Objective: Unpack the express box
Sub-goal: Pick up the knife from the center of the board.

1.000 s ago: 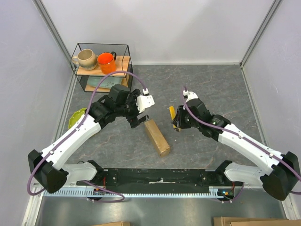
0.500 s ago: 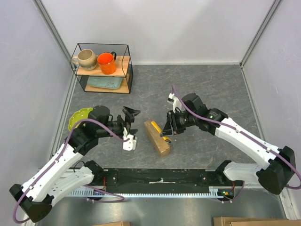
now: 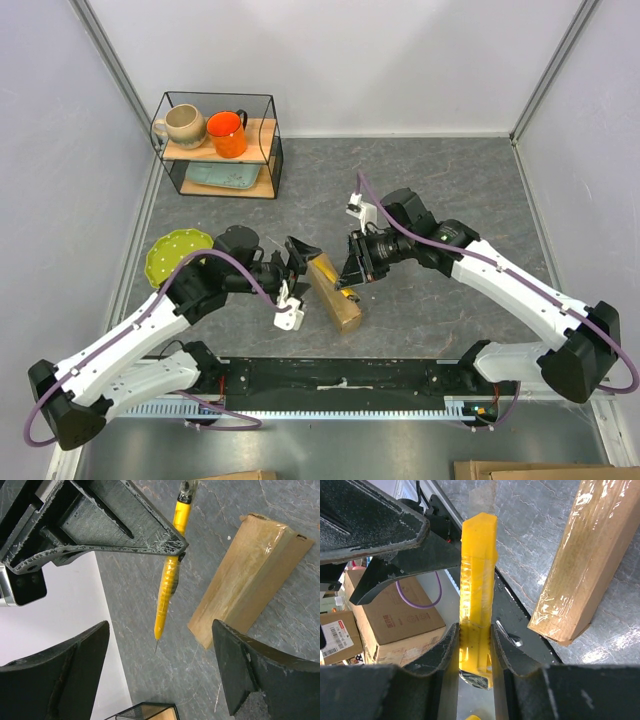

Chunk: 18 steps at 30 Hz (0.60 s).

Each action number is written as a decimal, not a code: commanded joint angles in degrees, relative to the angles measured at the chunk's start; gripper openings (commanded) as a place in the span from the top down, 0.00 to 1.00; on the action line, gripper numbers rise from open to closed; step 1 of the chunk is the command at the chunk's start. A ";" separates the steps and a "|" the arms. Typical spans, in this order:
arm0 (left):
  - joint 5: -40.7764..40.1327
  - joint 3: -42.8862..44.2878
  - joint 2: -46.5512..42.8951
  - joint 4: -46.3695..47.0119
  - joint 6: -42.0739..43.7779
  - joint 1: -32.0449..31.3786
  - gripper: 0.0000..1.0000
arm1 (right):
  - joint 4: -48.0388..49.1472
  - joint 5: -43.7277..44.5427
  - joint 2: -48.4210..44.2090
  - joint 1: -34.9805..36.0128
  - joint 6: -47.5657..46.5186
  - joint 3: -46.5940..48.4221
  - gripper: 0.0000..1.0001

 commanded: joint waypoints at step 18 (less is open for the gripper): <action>-5.29 9.74 8.67 -5.67 -3.13 -2.75 0.45 | -0.11 -3.72 -0.42 0.25 -2.63 2.79 0.97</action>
